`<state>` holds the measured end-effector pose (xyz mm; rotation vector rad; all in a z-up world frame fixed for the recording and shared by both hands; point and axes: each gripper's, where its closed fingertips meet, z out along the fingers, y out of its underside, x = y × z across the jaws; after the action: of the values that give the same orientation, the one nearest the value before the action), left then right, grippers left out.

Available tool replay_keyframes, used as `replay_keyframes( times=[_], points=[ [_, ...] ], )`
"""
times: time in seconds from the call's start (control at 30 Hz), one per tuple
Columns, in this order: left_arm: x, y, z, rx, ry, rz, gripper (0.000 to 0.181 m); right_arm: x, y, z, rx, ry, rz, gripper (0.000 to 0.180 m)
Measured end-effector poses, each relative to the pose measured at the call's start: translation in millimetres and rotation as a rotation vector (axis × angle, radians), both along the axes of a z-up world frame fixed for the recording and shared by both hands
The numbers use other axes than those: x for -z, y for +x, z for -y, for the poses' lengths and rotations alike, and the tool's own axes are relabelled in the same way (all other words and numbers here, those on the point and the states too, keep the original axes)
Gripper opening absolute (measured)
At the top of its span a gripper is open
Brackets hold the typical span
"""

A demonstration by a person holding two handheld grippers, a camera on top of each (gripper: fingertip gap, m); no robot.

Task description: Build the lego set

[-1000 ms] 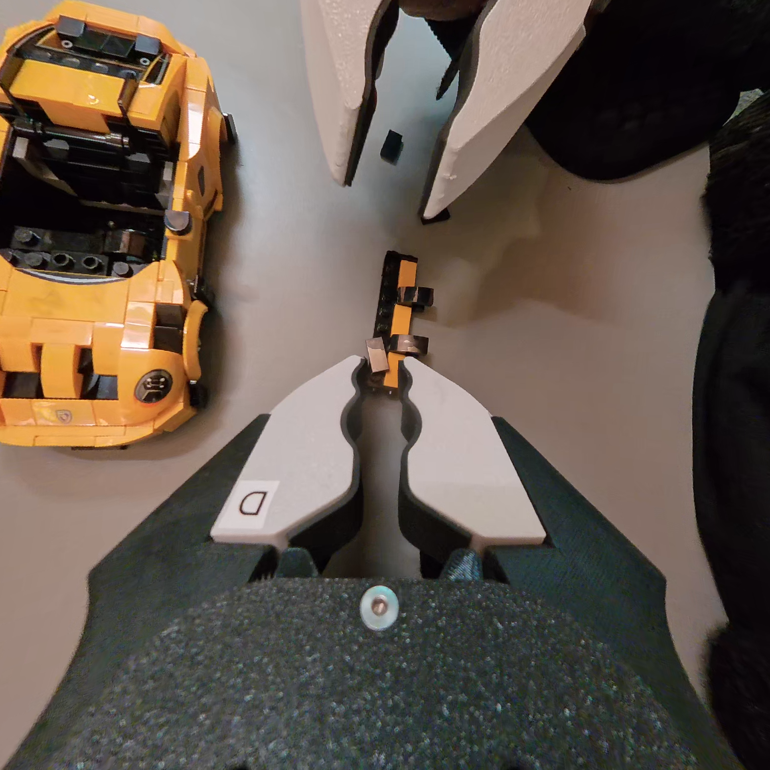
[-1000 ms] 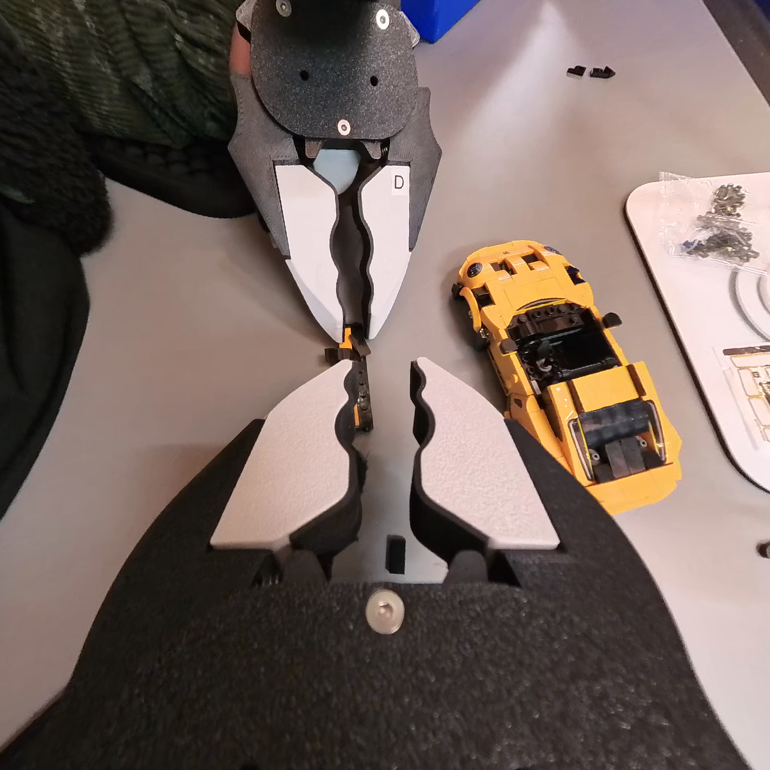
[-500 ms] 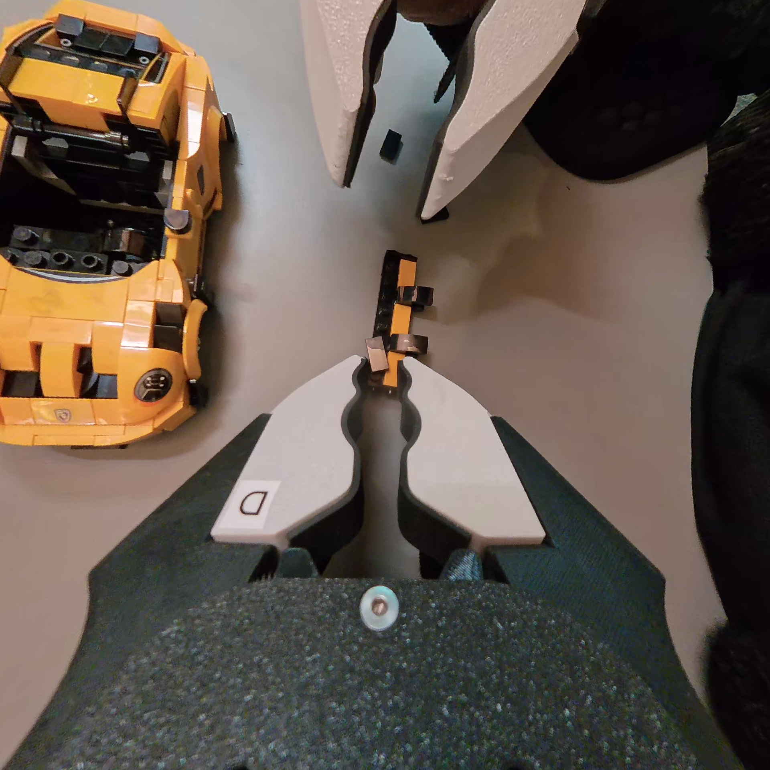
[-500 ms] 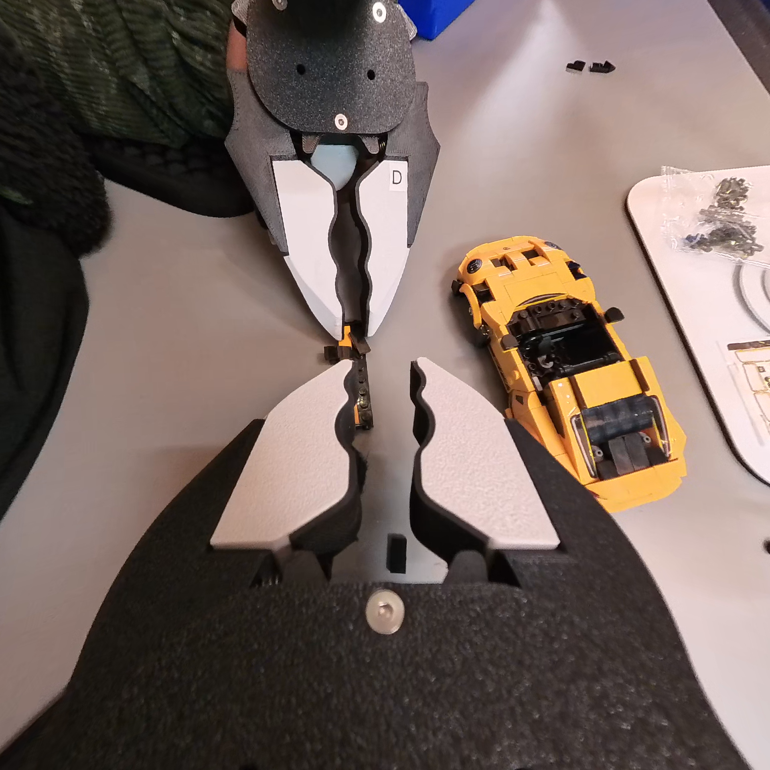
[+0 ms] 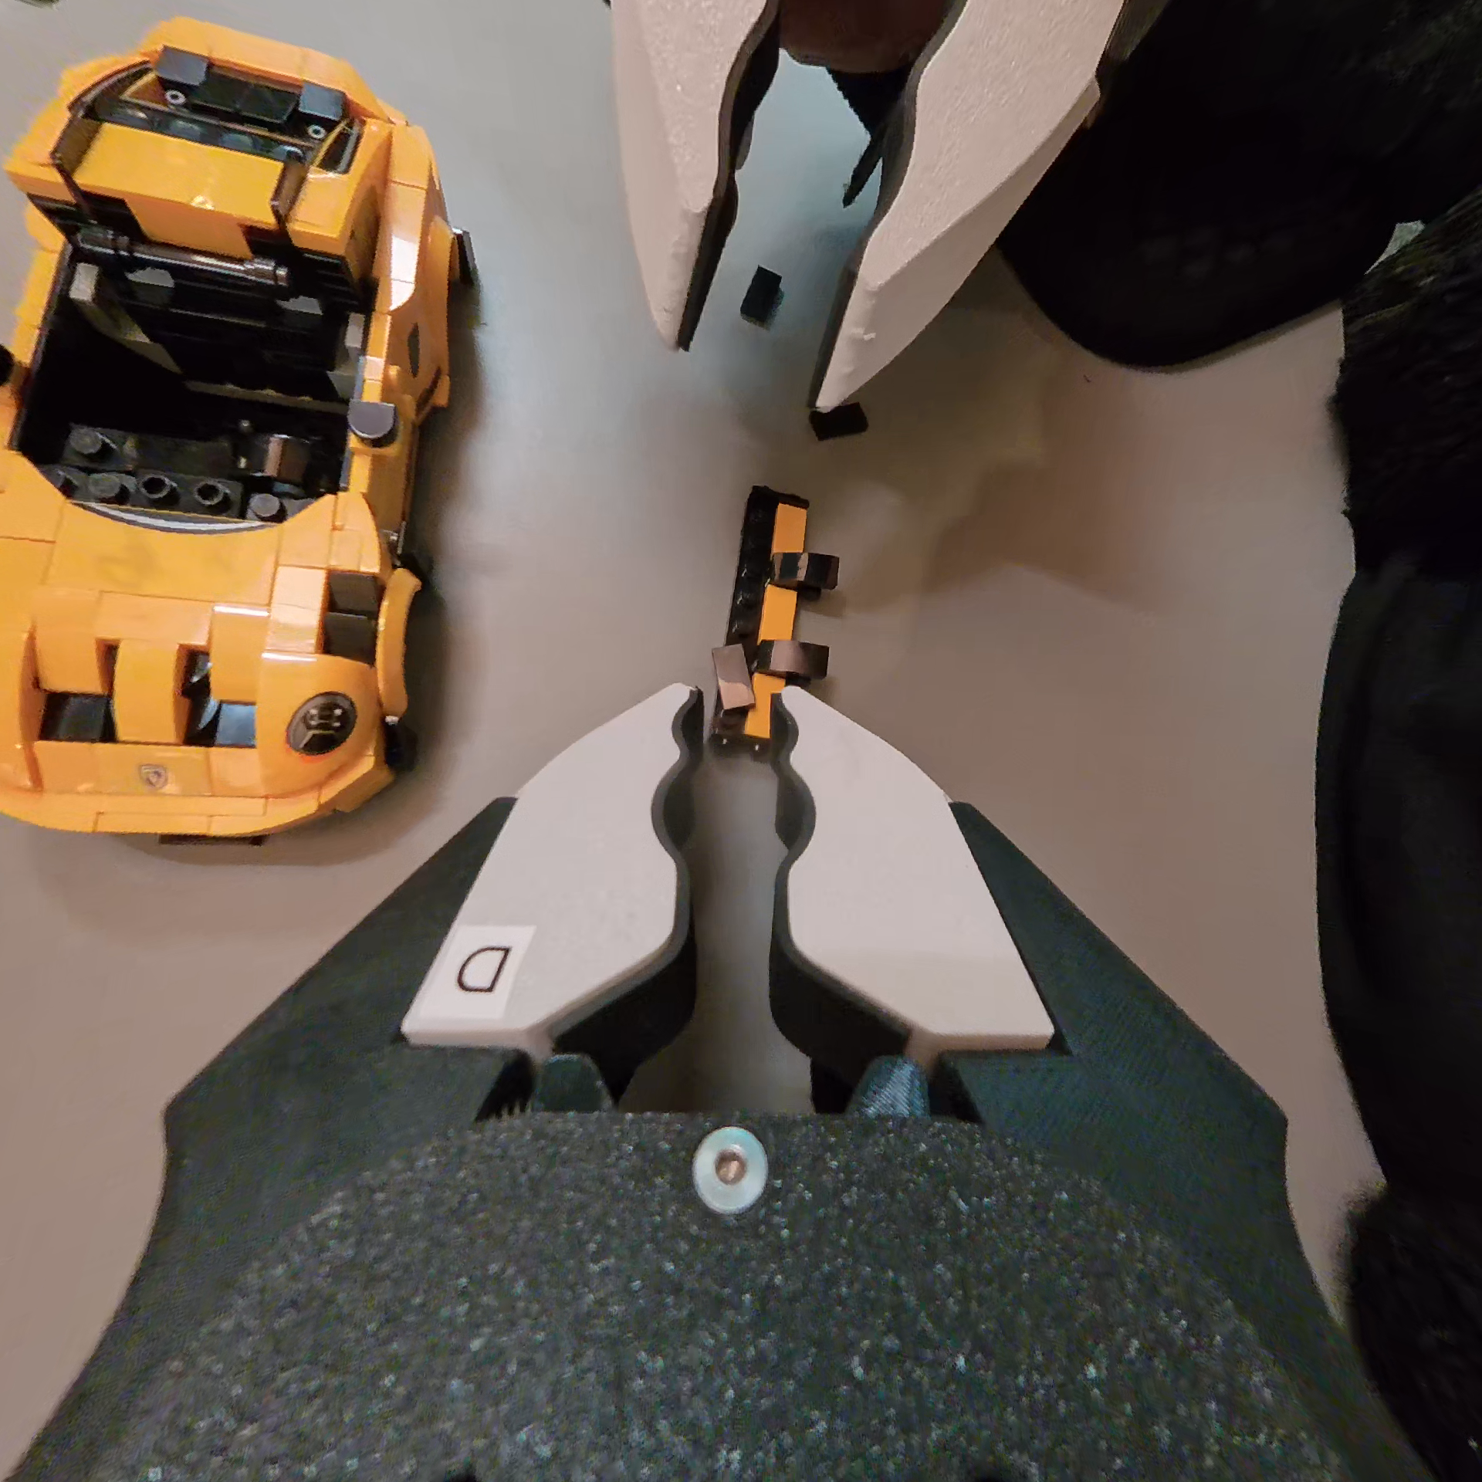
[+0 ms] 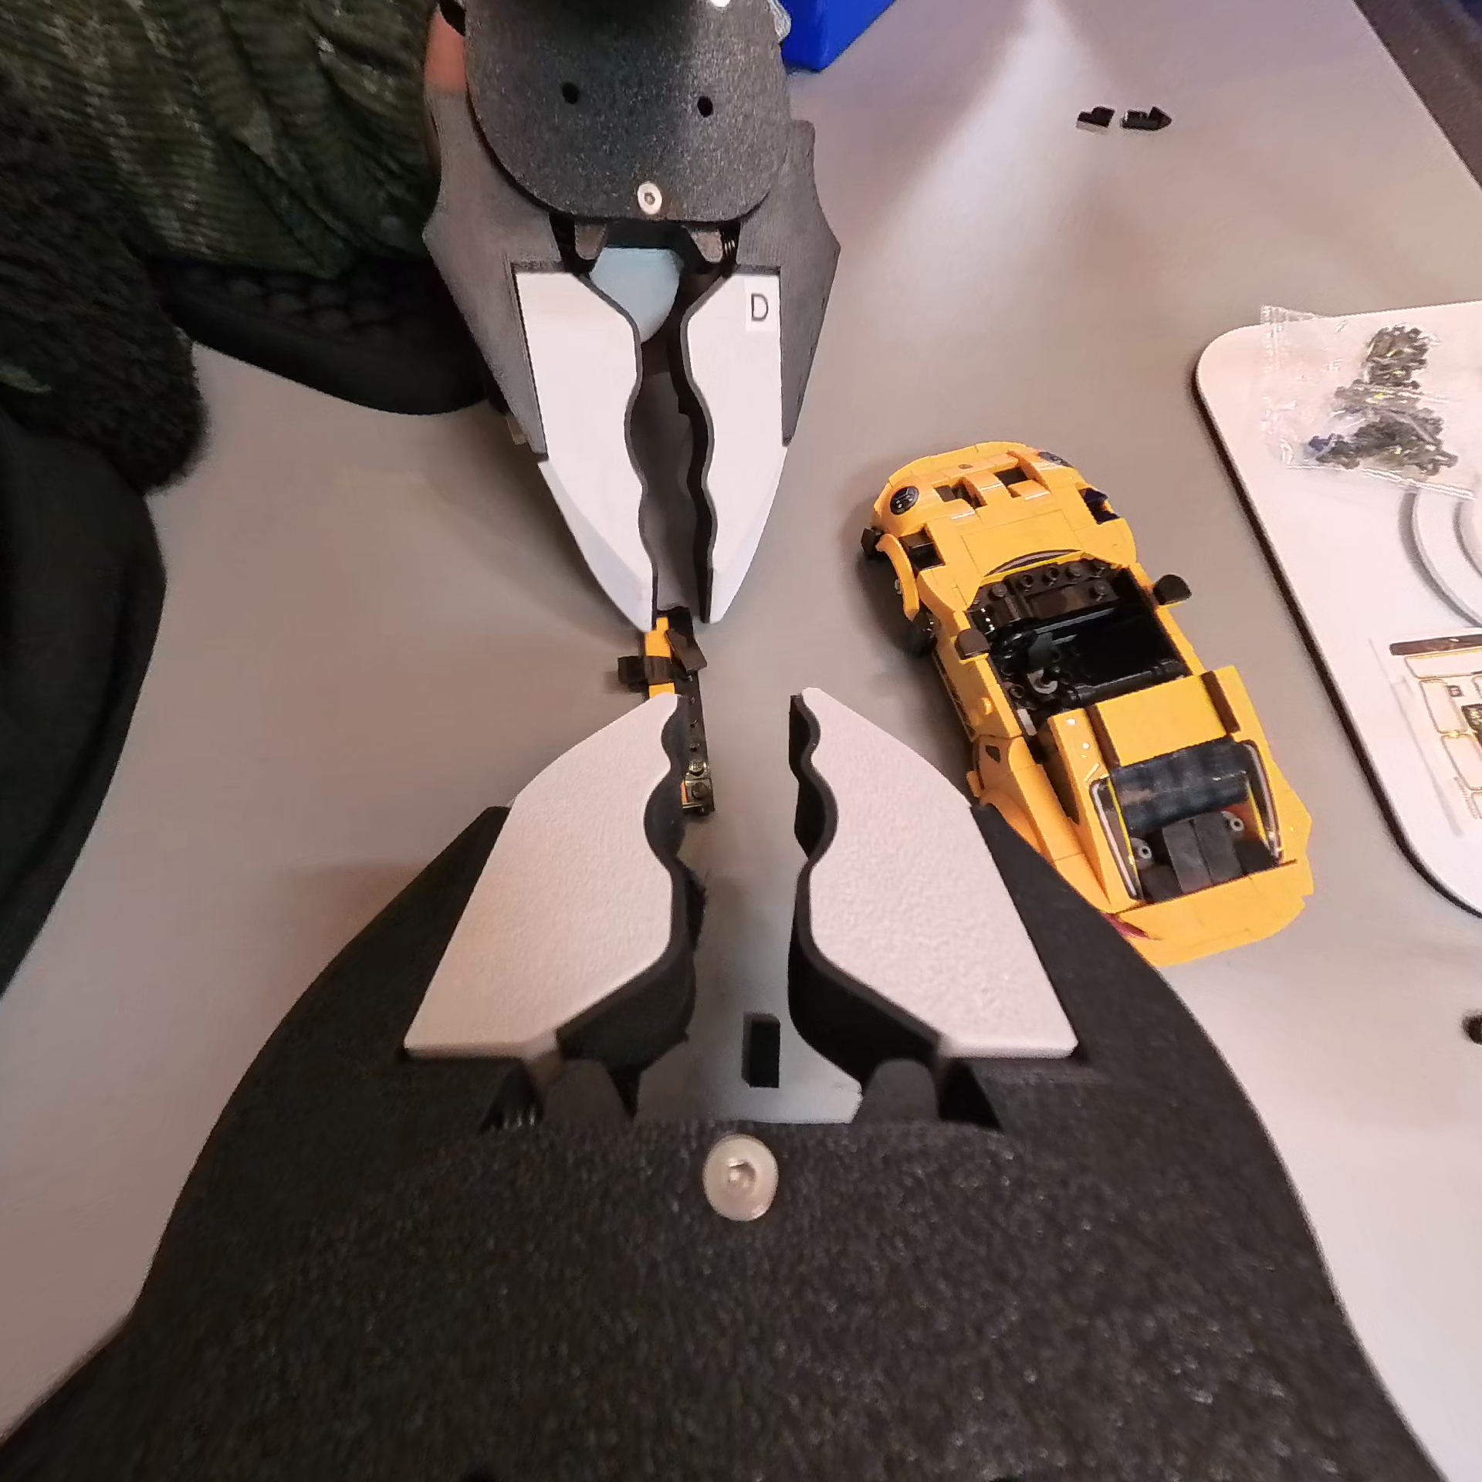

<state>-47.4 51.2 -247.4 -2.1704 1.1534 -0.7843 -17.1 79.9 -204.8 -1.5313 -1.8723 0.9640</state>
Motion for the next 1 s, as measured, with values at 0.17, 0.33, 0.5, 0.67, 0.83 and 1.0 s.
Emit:
replay_keyframes(
  times=[0.17, 0.33, 0.5, 0.67, 0.83, 1.0],
  points=[
    [3.4, 1.3, 1.2, 0.004, -0.006, -0.018, 0.014, -0.7, 0.7, 0.4, 0.000, -0.002, -0.005, 0.023],
    [4.0, 2.1, -0.5, 0.000, -0.008, -0.021, 0.013, -0.3, 1.4, 0.3, -0.002, -0.008, -0.007, 0.023],
    [3.7, 3.8, -1.3, 0.005, -0.020, -0.018, 0.013, 0.8, 1.9, 1.9, -0.009, -0.014, -0.005, 0.023],
    [2.4, 6.1, -3.7, -0.001, -0.042, -0.007, 0.012, 1.9, 2.1, 3.5, -0.015, -0.018, -0.003, 0.023],
    [4.1, 6.5, -3.7, 0.012, -0.050, -0.027, 0.008, 2.1, 2.9, 4.5, -0.020, -0.021, -0.004, 0.023],
    [3.9, 5.4, -2.2, 0.049, -0.043, -0.056, 0.008, 3.1, 3.7, 5.6, -0.026, -0.024, 0.000, 0.023]
  ],
)
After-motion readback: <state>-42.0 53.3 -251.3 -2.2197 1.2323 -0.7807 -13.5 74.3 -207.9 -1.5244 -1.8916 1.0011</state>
